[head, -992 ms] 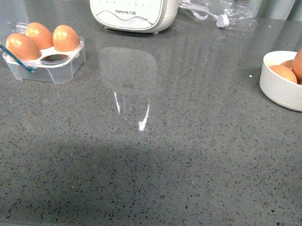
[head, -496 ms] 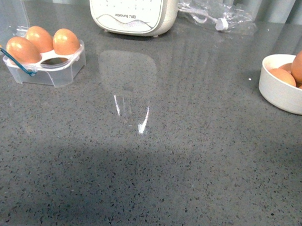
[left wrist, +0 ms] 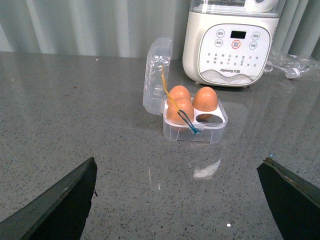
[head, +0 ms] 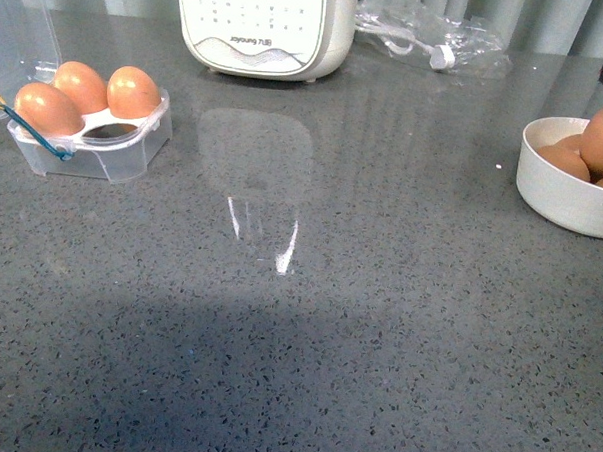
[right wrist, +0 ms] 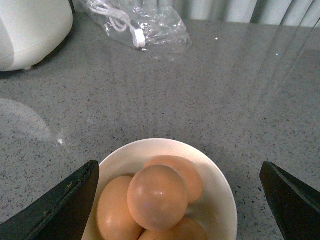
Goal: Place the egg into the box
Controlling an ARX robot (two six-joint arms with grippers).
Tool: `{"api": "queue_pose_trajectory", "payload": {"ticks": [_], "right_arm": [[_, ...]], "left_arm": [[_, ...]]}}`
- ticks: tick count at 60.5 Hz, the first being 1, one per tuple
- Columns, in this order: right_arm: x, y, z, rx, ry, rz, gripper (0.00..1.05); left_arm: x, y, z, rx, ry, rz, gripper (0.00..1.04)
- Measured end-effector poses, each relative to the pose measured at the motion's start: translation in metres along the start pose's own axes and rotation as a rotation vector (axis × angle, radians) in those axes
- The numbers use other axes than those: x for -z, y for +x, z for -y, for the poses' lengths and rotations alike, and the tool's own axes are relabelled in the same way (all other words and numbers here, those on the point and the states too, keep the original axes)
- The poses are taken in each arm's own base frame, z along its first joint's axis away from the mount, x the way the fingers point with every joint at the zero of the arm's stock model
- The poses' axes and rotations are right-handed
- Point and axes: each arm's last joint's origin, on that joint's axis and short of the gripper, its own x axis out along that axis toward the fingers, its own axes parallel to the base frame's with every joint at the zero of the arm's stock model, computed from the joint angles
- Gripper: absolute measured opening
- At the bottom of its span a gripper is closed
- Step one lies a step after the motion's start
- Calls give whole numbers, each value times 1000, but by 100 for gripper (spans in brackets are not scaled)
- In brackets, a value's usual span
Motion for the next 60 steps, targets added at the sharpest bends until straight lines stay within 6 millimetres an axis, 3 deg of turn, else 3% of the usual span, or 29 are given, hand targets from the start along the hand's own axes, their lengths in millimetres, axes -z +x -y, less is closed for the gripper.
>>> {"api": "queue_pose_trajectory", "payload": {"ticks": [17, 38, 50, 54, 60], "right_arm": [[10, 22, 5, -43, 67, -79, 97], [18, 24, 7, -58, 77, -102, 97], [22, 21, 10, -54, 72, -110, 69], [20, 19, 10, -53, 64, -100, 55], [19, 17, 10, -53, 56, -93, 47]], "left_arm": [[0, 0, 0, 0, 0, 0, 98], [0, 0, 0, 0, 0, 0, 98], [0, 0, 0, 0, 0, 0, 98], [0, 0, 0, 0, 0, 0, 98], [0, 0, 0, 0, 0, 0, 98]]}}
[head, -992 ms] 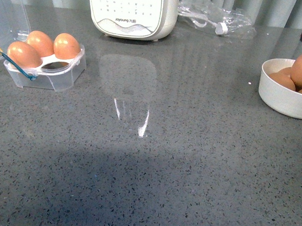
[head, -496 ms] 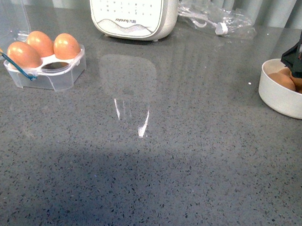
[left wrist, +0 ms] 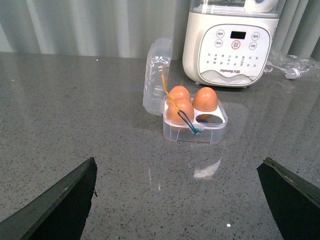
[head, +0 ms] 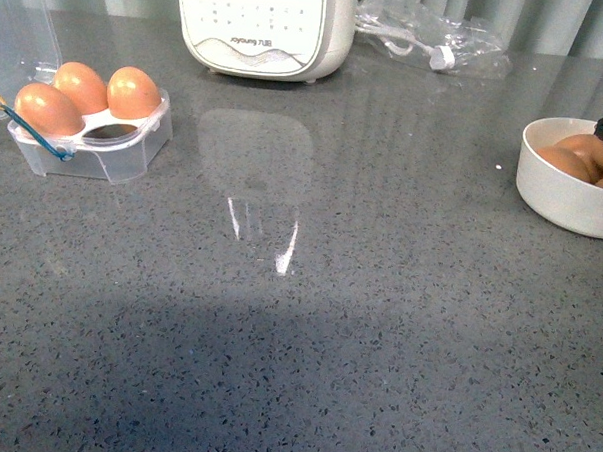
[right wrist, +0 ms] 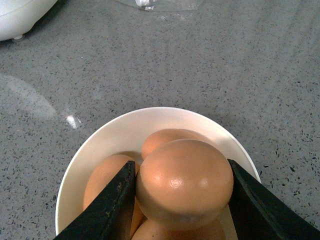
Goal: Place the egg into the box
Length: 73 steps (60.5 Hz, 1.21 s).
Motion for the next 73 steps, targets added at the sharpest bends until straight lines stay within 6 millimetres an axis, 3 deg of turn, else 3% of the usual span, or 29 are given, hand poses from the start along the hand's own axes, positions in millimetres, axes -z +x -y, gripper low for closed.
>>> {"api": "queue_pose_trajectory", "payload": {"ticks": [24, 35, 45, 58, 73], "right_arm": [[-21, -26, -17, -26, -53, 90, 45], [-41, -33, -47, -102, -110, 192, 45], [-55, -24, -90, -299, -142, 266, 45], [-39, -5, -146, -585, -224, 234, 45], [-20, 1, -180, -780, -317, 194, 45]], "left_arm": [[0, 0, 0, 0, 0, 0, 98], [0, 0, 0, 0, 0, 0, 98], [0, 0, 0, 0, 0, 0, 98], [0, 0, 0, 0, 0, 0, 98], [0, 0, 0, 0, 0, 0, 98]]}}
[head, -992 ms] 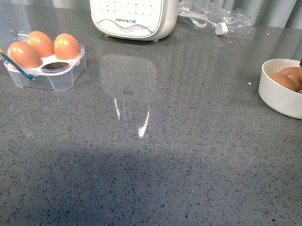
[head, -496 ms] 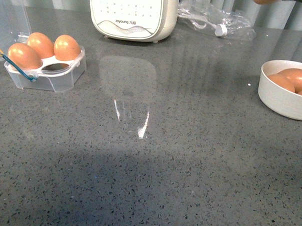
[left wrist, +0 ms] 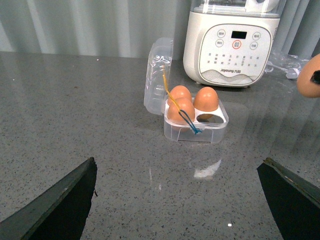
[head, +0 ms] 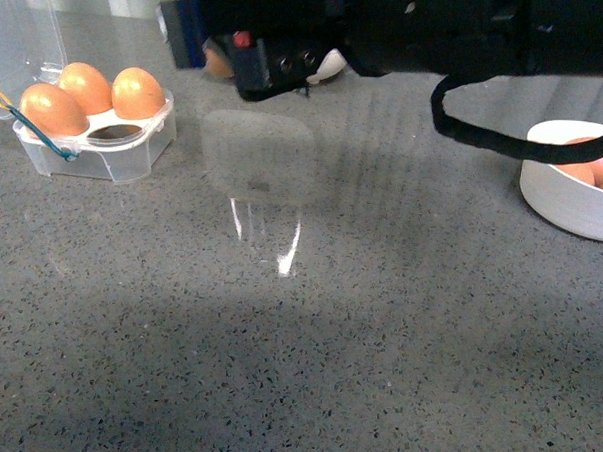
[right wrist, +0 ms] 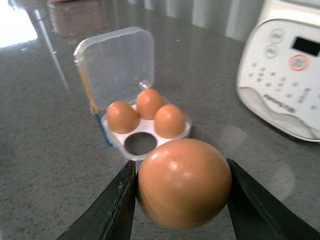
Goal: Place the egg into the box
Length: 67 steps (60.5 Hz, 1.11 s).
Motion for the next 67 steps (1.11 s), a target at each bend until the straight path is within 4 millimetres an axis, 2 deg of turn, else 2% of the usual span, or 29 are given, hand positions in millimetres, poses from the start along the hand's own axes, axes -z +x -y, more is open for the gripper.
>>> {"api": "queue_pose_trajectory", "payload": {"ticks": [22, 51, 67], "right_arm": [[13, 38, -6, -49, -41, -67, 44], [-3, 87, -2, -26, -63, -72, 44], [5, 110, -9, -60, -77, -104, 44]], "left_arm": [[0, 0, 0, 0, 0, 0, 98], [0, 0, 0, 0, 0, 0, 98], [0, 0, 0, 0, 0, 0, 98]]}}
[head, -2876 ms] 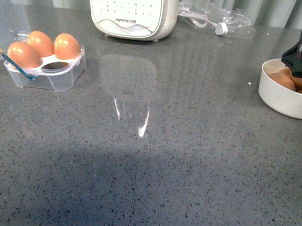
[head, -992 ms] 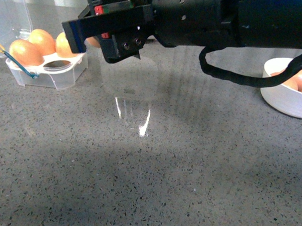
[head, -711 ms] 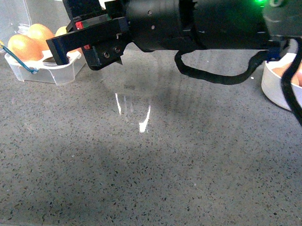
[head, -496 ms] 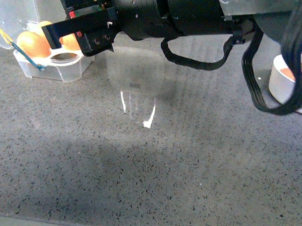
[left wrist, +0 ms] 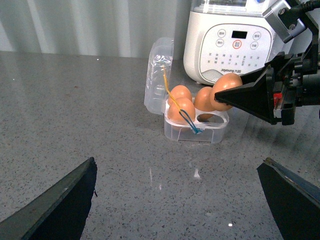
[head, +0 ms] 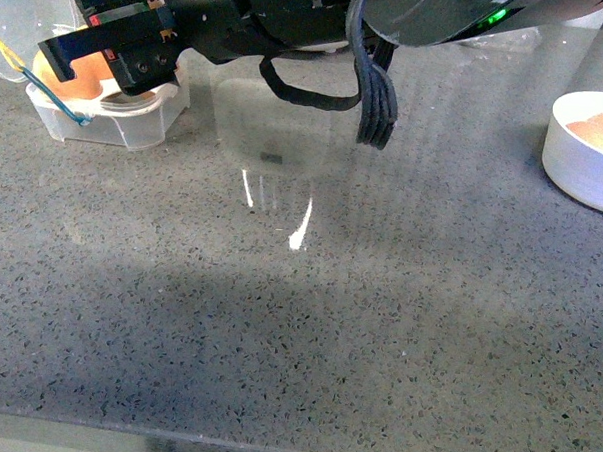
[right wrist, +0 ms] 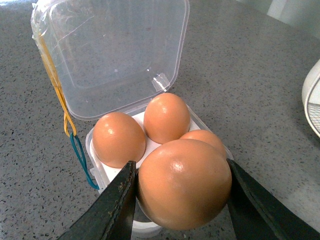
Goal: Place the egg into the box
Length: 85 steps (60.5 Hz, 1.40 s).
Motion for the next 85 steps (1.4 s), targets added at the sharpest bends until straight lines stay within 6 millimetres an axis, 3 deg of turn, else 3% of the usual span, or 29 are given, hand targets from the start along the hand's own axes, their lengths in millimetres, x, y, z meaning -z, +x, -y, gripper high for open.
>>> {"api": "queue_pose_trajectory", "payload": {"ticks": [25, 45, 50, 65, 76, 85], "right_arm": [[-3, 5, -5, -22, -13, 9, 46], [-7, -1, 1, -14, -10, 12, 97], [-14, -7, 6, 2, -9, 28, 98], [-32, -47, 43, 223, 34, 95, 97], [-12, -99, 80, 560, 75, 98, 97], [5, -155, 91, 742, 87, 108, 97]], "left_arm": [[0, 0, 0, 0, 0, 0, 98], [0, 0, 0, 0, 0, 0, 98], [0, 0, 0, 0, 0, 0, 98], [0, 0, 0, 0, 0, 0, 98], [0, 0, 0, 0, 0, 0, 98], [0, 0, 0, 0, 0, 0, 98]]}}
